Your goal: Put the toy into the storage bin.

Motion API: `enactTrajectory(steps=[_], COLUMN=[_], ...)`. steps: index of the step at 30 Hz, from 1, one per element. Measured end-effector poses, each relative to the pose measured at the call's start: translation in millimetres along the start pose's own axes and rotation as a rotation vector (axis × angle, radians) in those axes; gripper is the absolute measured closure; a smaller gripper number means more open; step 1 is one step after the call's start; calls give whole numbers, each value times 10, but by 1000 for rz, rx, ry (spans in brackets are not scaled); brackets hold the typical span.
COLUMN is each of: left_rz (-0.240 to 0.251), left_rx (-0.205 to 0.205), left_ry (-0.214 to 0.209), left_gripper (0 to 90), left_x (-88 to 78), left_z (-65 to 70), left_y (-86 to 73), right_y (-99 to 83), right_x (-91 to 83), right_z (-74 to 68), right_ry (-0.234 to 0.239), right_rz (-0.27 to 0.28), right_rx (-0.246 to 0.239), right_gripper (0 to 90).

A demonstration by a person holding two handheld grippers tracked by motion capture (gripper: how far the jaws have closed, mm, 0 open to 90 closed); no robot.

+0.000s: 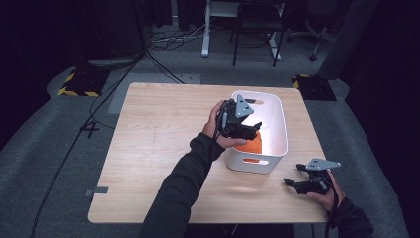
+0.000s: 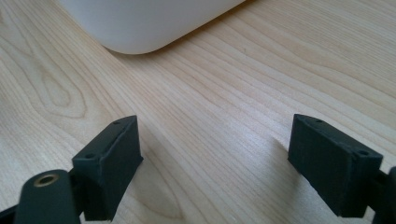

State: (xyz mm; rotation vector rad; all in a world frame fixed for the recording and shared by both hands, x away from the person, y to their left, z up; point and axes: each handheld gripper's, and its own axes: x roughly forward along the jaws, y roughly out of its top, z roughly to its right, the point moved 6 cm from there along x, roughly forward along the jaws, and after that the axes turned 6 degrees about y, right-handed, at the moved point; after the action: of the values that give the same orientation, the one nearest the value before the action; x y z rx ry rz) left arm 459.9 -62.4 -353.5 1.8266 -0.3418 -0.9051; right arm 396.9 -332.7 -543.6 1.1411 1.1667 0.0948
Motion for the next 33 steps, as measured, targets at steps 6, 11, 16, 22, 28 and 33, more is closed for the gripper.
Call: enactTrajectory(steps=[6,11,16,22,28,33], left_rz=[-4,-14,-27,-29,-56,-78], left_rx=[1,9,-3,-4,21,42], left_ry=[12,25,53,68,77,93], left_gripper=[171,171,171,171,170,170], left_x=[-99,-179,-230,-322,-392,-420], left_z=[-48,-100,-159,-226,-271,-296], left_y=[-52,-125,-190,-239,-298,-337], right_y=[1,1,1,0,0,0], right_x=[0,1,2,0,0,0], right_z=[-2,-1,-1,0,0,0], right_ry=[0,-1,-2,0,0,0], right_rz=[0,1,2,0,0,-1], right_rx=[2,1,3,1,0,0], right_gripper=[171,171,171,171,171,171])
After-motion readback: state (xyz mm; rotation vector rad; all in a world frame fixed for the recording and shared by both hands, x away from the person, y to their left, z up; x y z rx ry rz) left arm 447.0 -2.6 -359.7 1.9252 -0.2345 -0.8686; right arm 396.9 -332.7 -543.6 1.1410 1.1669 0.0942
